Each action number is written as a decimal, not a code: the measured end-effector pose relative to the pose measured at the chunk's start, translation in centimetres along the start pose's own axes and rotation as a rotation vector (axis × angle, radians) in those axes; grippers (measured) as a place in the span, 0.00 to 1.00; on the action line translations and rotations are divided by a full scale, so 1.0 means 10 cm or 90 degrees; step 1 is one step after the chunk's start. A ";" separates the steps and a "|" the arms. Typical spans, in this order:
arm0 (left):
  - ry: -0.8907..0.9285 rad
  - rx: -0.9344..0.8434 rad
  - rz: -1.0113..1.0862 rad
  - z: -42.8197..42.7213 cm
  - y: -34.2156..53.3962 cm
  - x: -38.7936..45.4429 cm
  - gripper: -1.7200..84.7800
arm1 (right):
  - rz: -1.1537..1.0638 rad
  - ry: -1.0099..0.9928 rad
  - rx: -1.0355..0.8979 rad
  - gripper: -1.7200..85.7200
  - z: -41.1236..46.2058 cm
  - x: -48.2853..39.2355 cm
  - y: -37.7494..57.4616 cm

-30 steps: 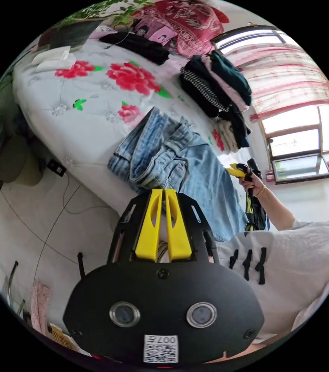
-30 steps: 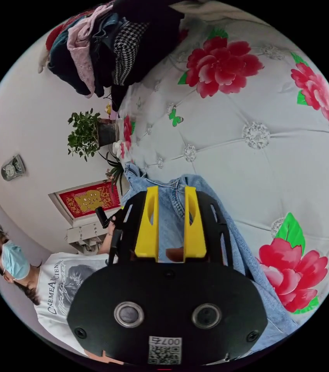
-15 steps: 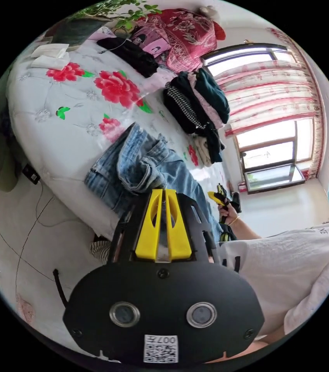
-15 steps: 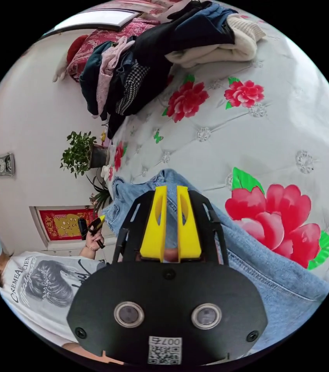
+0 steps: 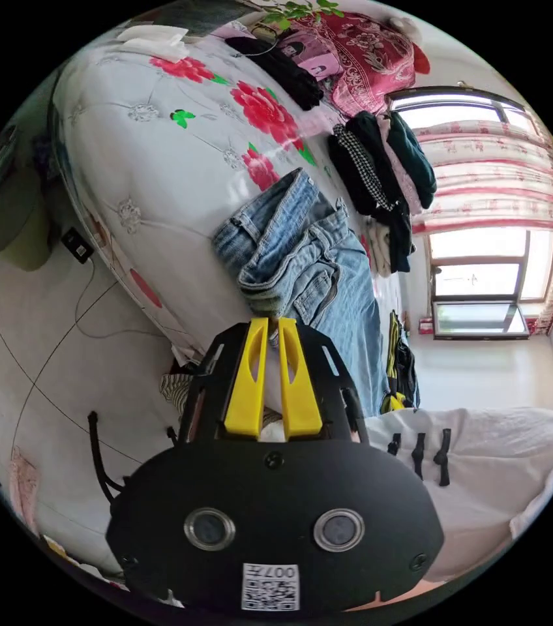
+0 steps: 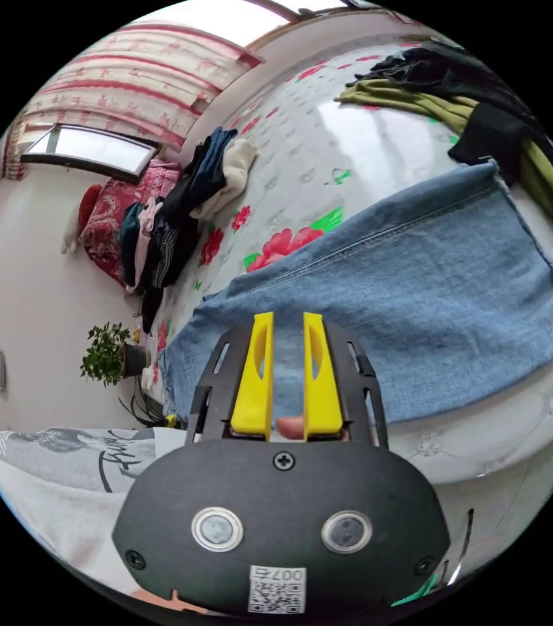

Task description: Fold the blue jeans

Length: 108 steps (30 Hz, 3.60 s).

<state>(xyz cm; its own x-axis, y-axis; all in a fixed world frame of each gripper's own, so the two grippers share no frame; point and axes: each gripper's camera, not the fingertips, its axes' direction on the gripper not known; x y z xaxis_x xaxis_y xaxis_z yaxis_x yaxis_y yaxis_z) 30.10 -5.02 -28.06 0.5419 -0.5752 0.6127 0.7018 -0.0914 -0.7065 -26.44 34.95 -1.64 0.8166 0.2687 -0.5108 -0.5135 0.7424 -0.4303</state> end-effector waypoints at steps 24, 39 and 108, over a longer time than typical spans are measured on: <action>0.056 0.213 -0.167 -0.29 0.43 -0.10 0.16 | 0.074 -0.200 0.253 0.05 -0.88 0.83 0.35; 0.045 0.207 -0.193 -0.19 -0.15 -0.95 0.13 | -0.660 -0.065 -0.436 0.09 1.33 -2.30 2.00; 0.123 -0.109 0.716 2.58 -2.21 2.00 0.07 | -0.319 -0.362 0.082 0.04 -0.75 -2.97 -1.99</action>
<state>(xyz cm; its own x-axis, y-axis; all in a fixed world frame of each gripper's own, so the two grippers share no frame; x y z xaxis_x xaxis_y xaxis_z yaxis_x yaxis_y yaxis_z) 37.34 6.45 8.94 0.7311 -0.5147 -0.4479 -0.2137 0.4506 -0.8668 -42.49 7.59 16.47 0.9713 0.1306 0.1989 -0.0408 0.9149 -0.4017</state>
